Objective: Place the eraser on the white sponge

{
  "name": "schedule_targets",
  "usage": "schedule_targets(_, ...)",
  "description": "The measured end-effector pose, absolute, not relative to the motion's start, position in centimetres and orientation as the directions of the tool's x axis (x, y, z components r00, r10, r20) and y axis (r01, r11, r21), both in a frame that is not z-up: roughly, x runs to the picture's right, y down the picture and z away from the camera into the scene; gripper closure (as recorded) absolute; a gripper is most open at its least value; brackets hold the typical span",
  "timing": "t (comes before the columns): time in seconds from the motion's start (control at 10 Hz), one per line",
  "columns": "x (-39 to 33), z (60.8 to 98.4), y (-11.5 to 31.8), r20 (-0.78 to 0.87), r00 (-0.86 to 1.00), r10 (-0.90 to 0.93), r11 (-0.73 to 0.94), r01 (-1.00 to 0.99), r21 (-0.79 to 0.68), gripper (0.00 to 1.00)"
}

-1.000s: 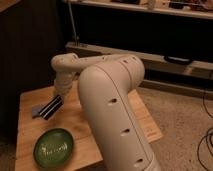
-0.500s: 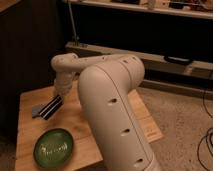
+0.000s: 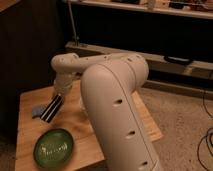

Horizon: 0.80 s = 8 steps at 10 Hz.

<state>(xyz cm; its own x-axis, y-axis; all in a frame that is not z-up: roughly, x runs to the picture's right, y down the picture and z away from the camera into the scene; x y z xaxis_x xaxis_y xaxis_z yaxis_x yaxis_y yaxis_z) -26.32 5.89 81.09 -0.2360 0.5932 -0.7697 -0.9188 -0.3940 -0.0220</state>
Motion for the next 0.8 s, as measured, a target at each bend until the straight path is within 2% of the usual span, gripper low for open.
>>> schedule_targets(0.2, -26.5, 80.9, 5.6, -0.754, -0.146, 0.641, -0.319, -0.944, -0.089, 0.91)
schedule_targets(0.3, -27.3, 81.3, 5.2, -0.749, -0.152, 0.645, -0.305, -0.950, -0.070, 0.91)
schedule_targets(0.8, -32.2, 85.2, 2.5, -0.737, -0.363, 0.571, -0.383, -0.911, 0.152, 0.91)
